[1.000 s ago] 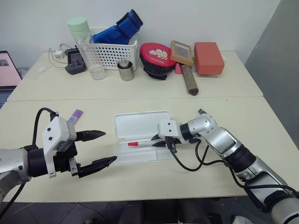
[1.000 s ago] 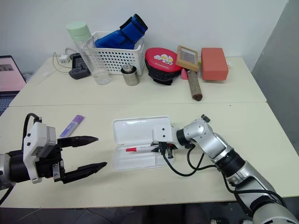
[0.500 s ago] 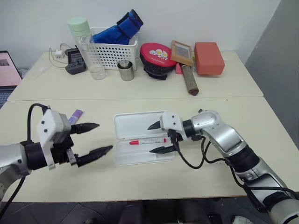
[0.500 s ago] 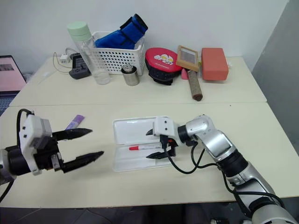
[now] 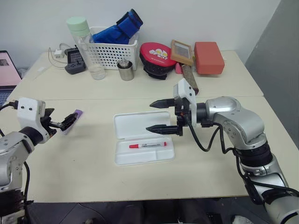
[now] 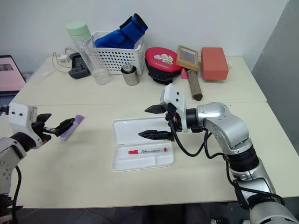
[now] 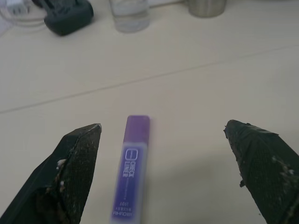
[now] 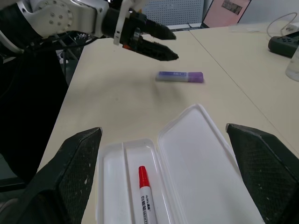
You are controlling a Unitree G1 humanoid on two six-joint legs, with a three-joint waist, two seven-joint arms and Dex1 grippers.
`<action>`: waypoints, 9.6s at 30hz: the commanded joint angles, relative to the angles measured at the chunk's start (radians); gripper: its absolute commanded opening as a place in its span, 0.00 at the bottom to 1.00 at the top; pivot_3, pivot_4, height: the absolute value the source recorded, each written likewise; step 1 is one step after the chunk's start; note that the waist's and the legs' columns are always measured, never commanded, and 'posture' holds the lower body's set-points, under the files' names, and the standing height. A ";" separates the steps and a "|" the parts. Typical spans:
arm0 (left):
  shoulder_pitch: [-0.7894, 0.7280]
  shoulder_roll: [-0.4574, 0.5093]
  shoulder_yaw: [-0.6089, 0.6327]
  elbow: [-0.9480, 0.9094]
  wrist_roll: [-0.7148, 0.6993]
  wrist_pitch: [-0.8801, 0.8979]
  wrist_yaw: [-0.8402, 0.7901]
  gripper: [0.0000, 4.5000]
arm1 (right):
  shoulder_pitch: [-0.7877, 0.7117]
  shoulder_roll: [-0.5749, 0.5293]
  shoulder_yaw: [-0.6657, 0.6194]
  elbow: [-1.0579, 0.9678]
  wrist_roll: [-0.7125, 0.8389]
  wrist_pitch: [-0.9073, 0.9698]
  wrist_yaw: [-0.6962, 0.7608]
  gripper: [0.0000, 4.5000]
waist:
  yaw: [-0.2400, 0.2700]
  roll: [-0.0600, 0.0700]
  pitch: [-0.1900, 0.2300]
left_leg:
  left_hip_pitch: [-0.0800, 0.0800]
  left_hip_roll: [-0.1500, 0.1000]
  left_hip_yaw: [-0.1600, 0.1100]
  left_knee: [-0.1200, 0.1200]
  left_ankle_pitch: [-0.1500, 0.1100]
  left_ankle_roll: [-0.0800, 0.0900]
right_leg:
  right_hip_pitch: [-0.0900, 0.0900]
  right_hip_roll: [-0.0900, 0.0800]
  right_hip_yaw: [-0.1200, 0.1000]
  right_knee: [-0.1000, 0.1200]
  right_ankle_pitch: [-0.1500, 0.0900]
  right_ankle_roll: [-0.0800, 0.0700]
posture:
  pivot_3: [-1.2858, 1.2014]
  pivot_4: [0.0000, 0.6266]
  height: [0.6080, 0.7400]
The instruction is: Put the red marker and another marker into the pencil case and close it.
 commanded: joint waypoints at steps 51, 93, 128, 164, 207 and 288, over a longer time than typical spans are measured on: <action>0.240 0.203 -0.071 -0.657 -0.236 0.124 -0.470 0.27 | 0.147 -0.295 -0.108 -0.216 0.184 -0.026 0.099 1.00 | 0.003 0.000 0.001 | -0.003 -0.001 -0.003 0.000 0.000 0.000 | 0.001 -0.003 0.001 -0.002 0.000 0.000 | 0.52 0.24 1.00; -0.191 0.125 -0.717 -0.363 0.181 -0.082 -0.702 0.27 | 0.333 -0.363 -0.205 -0.406 0.290 0.064 -0.160 1.00 | 0.001 0.000 0.001 | -0.003 0.000 0.001 0.001 0.000 0.000 | 0.001 0.003 -0.001 0.000 0.000 0.001 | 0.52 0.24 1.00; -0.139 0.102 -0.616 -0.575 0.011 0.145 -0.634 0.99 | 0.335 -0.386 -0.209 -0.366 0.294 0.049 -0.161 1.00 | -0.001 0.000 0.000 | -0.003 0.000 0.000 0.002 0.000 0.001 | 0.001 0.003 -0.001 0.000 0.000 0.001 | 0.52 0.24 1.00; -0.317 -0.376 -0.491 -0.535 -0.073 0.053 -0.161 1.00 | -0.006 -0.154 -0.092 0.778 -0.312 -0.247 -0.279 0.44 | 0.000 -0.001 -0.001 | -0.003 -0.001 0.008 0.004 0.001 -0.001 | 0.001 0.002 0.002 0.000 0.002 0.003 | 0.52 0.24 1.00; -0.007 0.140 -0.272 -0.670 -0.248 0.067 -0.541 1.00 | 0.230 -0.171 0.245 0.041 -0.214 -0.205 0.070 0.07 | -0.001 -0.001 0.000 | -0.002 0.000 0.003 0.003 0.001 0.001 | 0.001 0.002 0.002 -0.001 0.002 0.003 | 0.52 0.24 1.00; 0.354 0.158 0.174 -0.784 -0.391 0.182 -0.370 1.00 | -0.566 0.221 0.040 1.416 -0.550 -0.794 0.345 0.02 | -0.006 0.001 0.001 | 0.000 0.001 0.005 0.001 0.001 0.000 | -0.001 0.002 0.004 -0.001 0.003 0.001 | 0.52 0.24 1.00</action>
